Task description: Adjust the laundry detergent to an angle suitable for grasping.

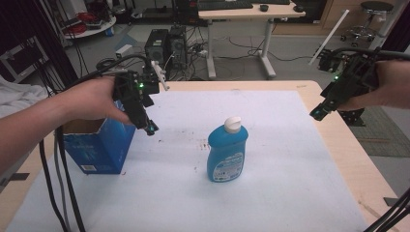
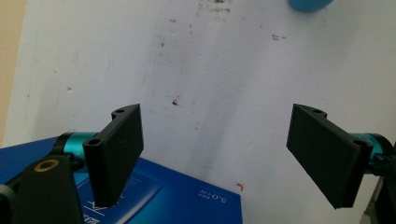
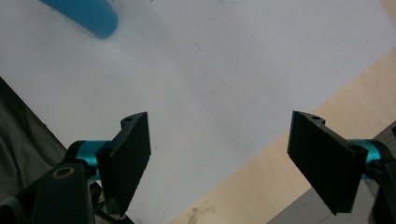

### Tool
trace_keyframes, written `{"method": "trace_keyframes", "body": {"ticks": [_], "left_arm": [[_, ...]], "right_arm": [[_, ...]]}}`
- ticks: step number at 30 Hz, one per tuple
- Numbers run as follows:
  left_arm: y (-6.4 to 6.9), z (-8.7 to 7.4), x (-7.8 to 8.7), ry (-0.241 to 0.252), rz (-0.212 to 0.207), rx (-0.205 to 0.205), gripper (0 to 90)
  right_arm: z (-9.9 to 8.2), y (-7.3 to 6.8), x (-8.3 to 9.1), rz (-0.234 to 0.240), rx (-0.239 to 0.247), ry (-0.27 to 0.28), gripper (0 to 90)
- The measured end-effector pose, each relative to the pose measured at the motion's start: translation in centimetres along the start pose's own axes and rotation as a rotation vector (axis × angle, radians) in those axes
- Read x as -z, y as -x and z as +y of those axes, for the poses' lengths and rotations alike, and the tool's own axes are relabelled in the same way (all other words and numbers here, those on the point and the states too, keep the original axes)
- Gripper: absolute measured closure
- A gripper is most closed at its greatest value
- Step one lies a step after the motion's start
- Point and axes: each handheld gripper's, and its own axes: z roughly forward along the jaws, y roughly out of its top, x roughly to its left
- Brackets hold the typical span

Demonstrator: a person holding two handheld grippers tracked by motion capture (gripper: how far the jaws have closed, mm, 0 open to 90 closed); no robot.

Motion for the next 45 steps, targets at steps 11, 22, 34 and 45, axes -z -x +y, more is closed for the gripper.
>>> {"method": "trace_keyframes", "body": {"ticks": [11,22,34,45], "left_arm": [[0.07,-0.01,0.04,-0.002,0.001,-0.002,18.8],[0.22,0.02,0.13,-0.003,0.004,-0.003,18.8],[0.63,-0.07,0.46,-0.002,0.014,0.001,18.8],[0.71,0.16,0.22,-0.003,0.005,-0.011,18.8]], "right_arm": [[-0.14,-0.06,0.09,-0.003,-0.001,-0.003,21.1],[-0.24,-0.12,0.12,0.003,0.005,0.003,21.1],[-0.16,-0.35,0.22,0.003,0.011,0.009,21.1],[-0.48,-0.66,0.32,0.001,0.012,0.020,21.1]]}}
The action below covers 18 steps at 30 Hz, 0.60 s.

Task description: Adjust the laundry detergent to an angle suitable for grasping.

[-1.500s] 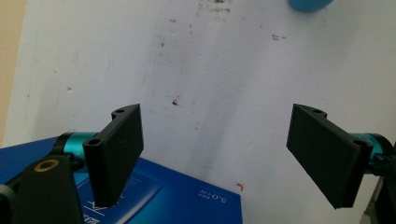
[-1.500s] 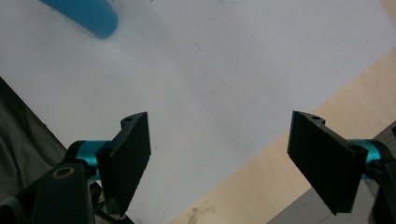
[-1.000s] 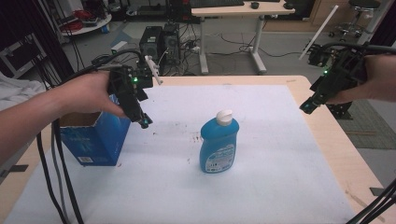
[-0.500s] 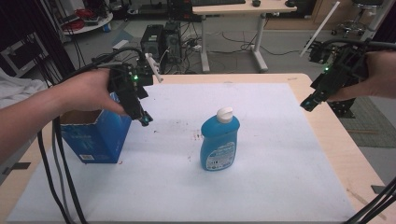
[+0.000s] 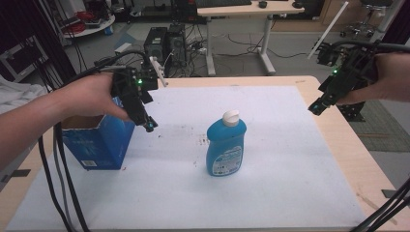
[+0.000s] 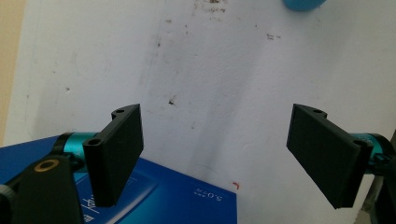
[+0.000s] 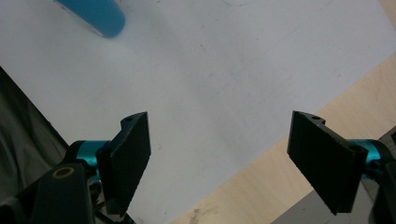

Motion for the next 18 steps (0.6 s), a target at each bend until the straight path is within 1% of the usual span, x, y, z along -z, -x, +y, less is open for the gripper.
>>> {"method": "trace_keyframes", "body": {"ticks": [3,10,12,14,16,18], "left_arm": [[-0.14,0.07,0.04,-0.006,-0.002,-0.007,18.9],[-0.26,0.06,0.12,-0.002,0.001,-0.006,18.8],[-0.24,0.10,0.18,0.004,0.002,-0.007,18.8],[-0.19,0.21,0.29,0.018,-0.003,-0.001,18.9],[-0.14,0.36,0.39,0.032,-0.012,0.000,18.8],[-0.05,0.55,0.49,0.039,-0.012,-0.004,18.8]], "right_arm": [[-0.07,0.11,0.07,-0.001,0.000,0.002,21.1],[0.15,0.07,-0.02,0.002,0.003,0.002,21.1],[0.23,0.04,0.00,0.001,-0.002,-0.001,21.1],[0.26,0.15,0.02,0.001,0.005,0.002,21.1],[0.28,0.16,0.02,0.001,0.001,0.002,21.1],[0.29,0.15,-0.03,0.002,0.000,0.004,21.1]]}}
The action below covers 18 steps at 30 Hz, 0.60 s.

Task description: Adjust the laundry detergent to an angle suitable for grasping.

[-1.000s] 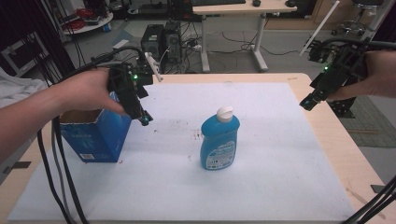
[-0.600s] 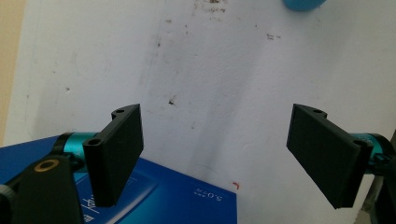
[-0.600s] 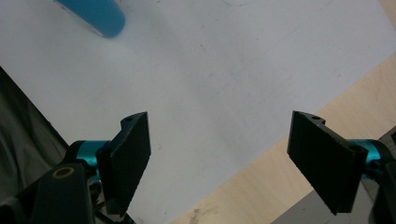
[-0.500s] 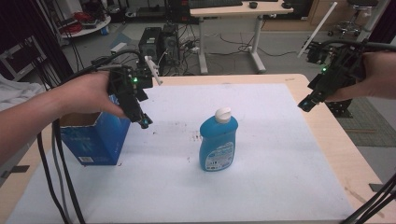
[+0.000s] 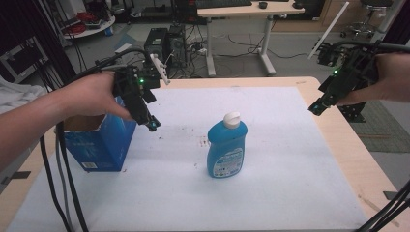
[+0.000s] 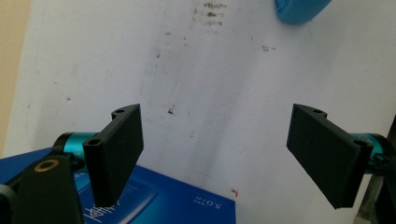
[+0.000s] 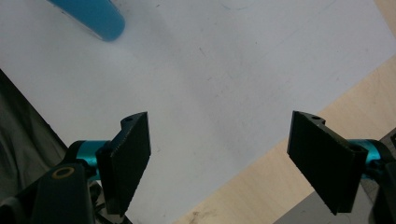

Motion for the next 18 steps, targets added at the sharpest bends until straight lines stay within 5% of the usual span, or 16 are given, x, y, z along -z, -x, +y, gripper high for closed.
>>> {"method": "trace_keyframes", "body": {"ticks": [11,18], "left_arm": [[0.5,1.3,0.1,0.042,-0.017,-0.018,18.8],[0.8,1.6,0.2,0.105,-0.035,0.007,18.8]], "right_arm": [[-0.1,0.1,0.0,-0.001,0.002,0.001,21.1],[-0.2,0.2,0.1,0.000,0.007,0.007,21.1]]}}
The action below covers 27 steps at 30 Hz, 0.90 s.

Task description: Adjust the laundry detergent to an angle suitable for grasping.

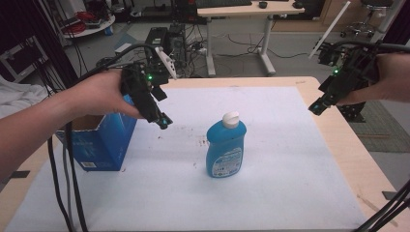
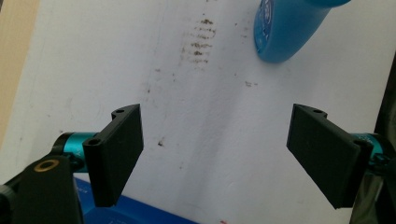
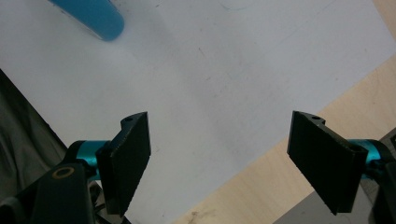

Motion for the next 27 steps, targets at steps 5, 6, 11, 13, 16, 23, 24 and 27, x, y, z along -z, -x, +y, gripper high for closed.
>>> {"method": "trace_keyframes", "body": {"ticks": [5,6,11,13,16,23,24,27], "left_arm": [[0.4,0.2,-0.6,0.016,-0.016,-0.003,18.8],[0.4,0.3,-0.7,0.017,-0.019,-0.005,18.8],[0.8,0.6,-1.1,0.041,-0.025,-0.012,18.8],[1.0,0.8,-1.3,0.046,-0.030,-0.017,18.8],[1.3,1.0,-1.8,0.068,-0.038,-0.017,18.8],[2.2,1.6,-2.7,0.099,-0.053,-0.022,18.8],[2.3,1.7,-2.9,0.104,-0.056,-0.022,18.8],[2.6,1.9,-3.2,0.125,-0.059,-0.023,18.8]], "right_arm": [[0.0,0.1,0.0,0.000,-0.004,0.000,21.1],[0.0,0.1,0.0,0.000,-0.005,0.000,21.1],[0.1,0.1,-0.1,0.001,0.004,-0.001,21.1],[0.1,0.1,-0.1,0.003,0.002,0.000,21.1],[0.2,0.1,-0.2,0.003,0.002,-0.002,21.1],[0.3,0.0,-0.4,0.010,0.005,-0.002,21.1],[0.3,0.1,-0.4,0.011,0.006,-0.001,21.1],[0.2,0.1,-0.4,0.011,0.006,-0.002,21.1]]}}
